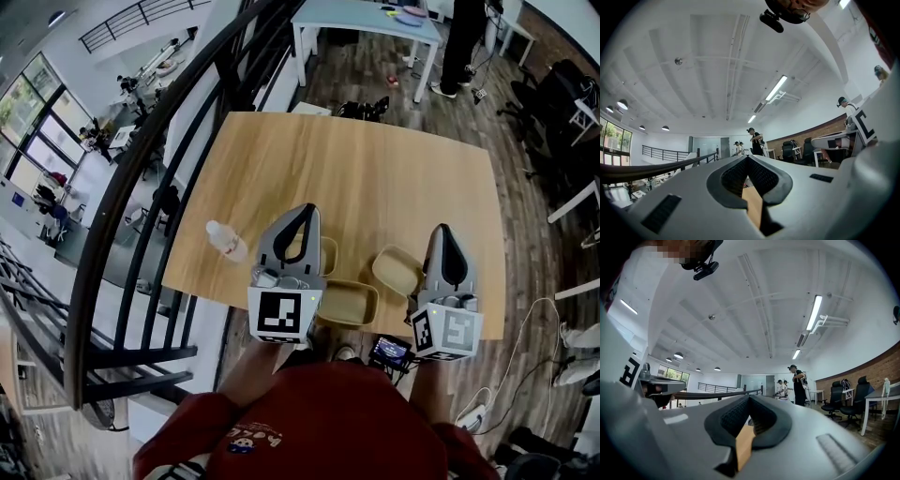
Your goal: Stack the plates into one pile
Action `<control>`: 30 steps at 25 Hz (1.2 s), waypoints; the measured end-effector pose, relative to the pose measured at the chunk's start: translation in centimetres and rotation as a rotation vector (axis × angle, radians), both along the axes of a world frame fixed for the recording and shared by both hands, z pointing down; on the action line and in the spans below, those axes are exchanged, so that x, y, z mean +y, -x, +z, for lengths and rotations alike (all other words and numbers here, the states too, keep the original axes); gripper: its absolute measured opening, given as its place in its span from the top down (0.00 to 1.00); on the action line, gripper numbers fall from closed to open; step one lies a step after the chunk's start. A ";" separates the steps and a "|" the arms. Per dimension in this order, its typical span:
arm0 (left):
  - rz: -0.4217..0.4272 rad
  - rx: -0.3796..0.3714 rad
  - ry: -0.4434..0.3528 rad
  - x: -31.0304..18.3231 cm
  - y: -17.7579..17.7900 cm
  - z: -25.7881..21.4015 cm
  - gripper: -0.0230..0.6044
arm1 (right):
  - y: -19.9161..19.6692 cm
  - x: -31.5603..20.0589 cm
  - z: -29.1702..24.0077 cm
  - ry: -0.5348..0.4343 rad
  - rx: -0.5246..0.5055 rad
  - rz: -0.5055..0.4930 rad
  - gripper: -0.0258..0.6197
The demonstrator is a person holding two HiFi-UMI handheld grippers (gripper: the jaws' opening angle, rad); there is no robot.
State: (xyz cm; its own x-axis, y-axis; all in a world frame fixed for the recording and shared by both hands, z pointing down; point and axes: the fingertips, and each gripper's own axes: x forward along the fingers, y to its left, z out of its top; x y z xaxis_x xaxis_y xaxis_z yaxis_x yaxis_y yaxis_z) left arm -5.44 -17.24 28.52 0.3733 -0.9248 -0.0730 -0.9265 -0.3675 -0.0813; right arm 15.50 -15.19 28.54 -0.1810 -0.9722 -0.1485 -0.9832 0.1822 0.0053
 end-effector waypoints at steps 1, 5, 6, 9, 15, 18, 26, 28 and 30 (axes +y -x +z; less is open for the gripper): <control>-0.002 -0.003 0.008 -0.1 0.0 0.5 0.95 | 0.1 -0.1 0.5 0.016 0.001 -0.003 0.95; -0.003 0.012 0.042 -0.2 -0.1 2.5 0.95 | 0.0 -0.3 3.0 0.083 -0.012 -0.009 0.95; 0.002 0.006 0.063 -0.1 -0.1 3.3 0.95 | 0.1 -0.3 3.7 0.099 -0.015 -0.015 0.94; 0.006 -0.023 0.121 -0.1 -0.1 5.6 0.95 | 0.3 -0.4 5.9 0.154 -0.016 -0.029 0.94; 0.039 -0.022 0.219 0.9 -0.3 9.9 0.95 | 0.6 0.3 10.4 0.281 -0.060 -0.050 0.94; 0.045 -0.046 0.285 1.4 -0.1 12.5 0.95 | 0.6 0.6 12.7 0.345 -0.096 -0.052 0.94; 0.059 -0.090 0.494 3.5 0.0 20.1 0.95 | 1.4 2.2 19.6 0.533 -0.118 -0.062 0.90; 0.062 -0.099 0.532 3.9 0.0 21.4 0.95 | 1.6 2.6 21.3 0.583 -0.119 -0.059 0.90; 0.062 -0.111 0.564 4.4 0.0 22.7 0.95 | 1.6 3.1 22.8 0.634 -0.127 -0.057 0.88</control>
State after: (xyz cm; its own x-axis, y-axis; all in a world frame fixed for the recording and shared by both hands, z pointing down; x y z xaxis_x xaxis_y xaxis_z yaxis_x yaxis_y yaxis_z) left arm -5.48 -12.87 51.17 0.4058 -0.7855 0.4672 -0.8987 -0.4359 0.0478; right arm 13.91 -12.14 51.35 -0.2534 -0.8676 0.4279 -0.9579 0.1634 -0.2360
